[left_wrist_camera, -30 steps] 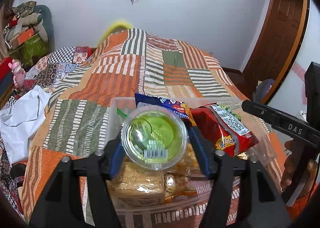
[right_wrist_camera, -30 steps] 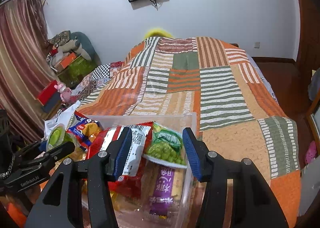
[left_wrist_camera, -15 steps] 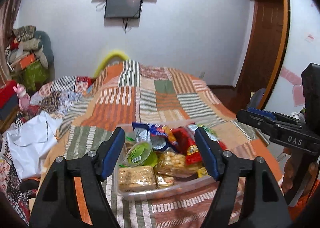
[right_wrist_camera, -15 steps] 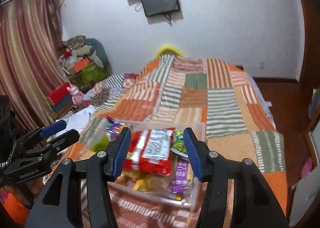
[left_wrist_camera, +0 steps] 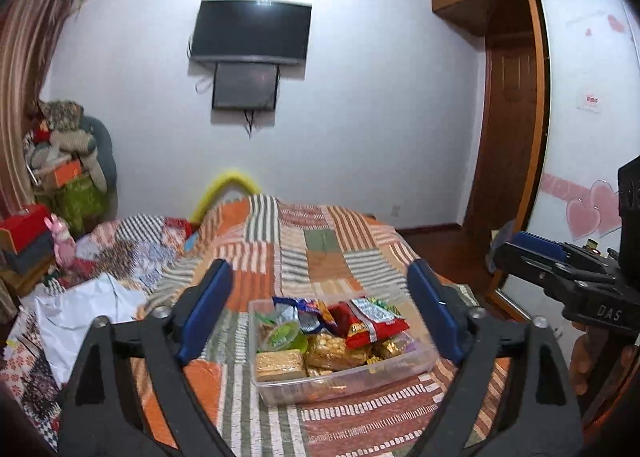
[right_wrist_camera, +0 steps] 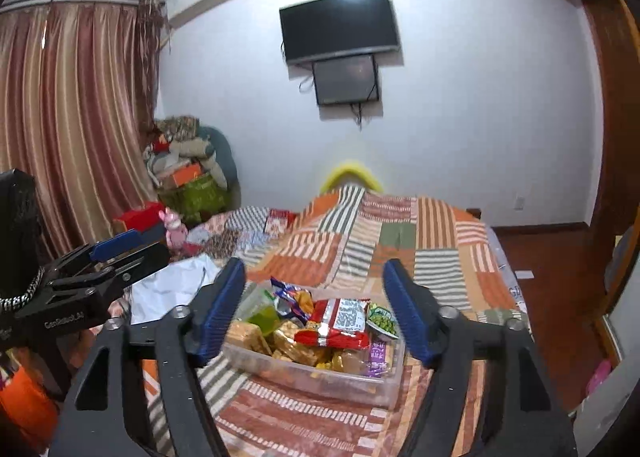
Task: Organize snacks
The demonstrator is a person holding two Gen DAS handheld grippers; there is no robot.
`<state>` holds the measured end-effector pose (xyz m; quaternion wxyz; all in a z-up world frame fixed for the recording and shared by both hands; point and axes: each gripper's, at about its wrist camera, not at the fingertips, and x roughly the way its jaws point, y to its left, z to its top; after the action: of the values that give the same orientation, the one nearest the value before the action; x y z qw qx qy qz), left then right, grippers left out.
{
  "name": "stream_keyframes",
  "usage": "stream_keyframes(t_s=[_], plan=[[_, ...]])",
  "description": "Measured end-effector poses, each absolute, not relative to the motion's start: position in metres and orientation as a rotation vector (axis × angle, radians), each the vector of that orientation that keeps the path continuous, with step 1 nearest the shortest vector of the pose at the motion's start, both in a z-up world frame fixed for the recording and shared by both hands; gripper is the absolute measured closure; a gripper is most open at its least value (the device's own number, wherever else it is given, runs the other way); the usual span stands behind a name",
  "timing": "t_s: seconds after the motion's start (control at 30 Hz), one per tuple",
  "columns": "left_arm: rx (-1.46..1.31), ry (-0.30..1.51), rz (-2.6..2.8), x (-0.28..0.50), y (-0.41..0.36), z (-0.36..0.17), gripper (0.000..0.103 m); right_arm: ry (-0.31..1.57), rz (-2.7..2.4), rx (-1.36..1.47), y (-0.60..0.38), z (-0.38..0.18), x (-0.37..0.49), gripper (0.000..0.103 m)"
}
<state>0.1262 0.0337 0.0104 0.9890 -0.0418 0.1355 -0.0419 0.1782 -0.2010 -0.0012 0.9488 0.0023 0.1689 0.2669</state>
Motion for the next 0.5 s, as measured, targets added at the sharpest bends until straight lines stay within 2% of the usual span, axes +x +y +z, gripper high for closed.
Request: stream_keyframes(t_s=[0.13,0.3,0.5], plan=[[-0.069,0.239,-0.073,0.108,0.030,0.015,0.000,0.319,0.526,0.024,-0.206,-0.001,0.166,0.016],[-0.098,0.244,-0.075,0.100,0.031,0.016,0.000,0.291,0.498,0.035,-0.207,0.001,0.155,0.000],[-0.107,0.243,-0.056,0.097,0.032,0.012,0.000,0.284,0.473,0.037,-0.207,0.003,0.152,0.000]])
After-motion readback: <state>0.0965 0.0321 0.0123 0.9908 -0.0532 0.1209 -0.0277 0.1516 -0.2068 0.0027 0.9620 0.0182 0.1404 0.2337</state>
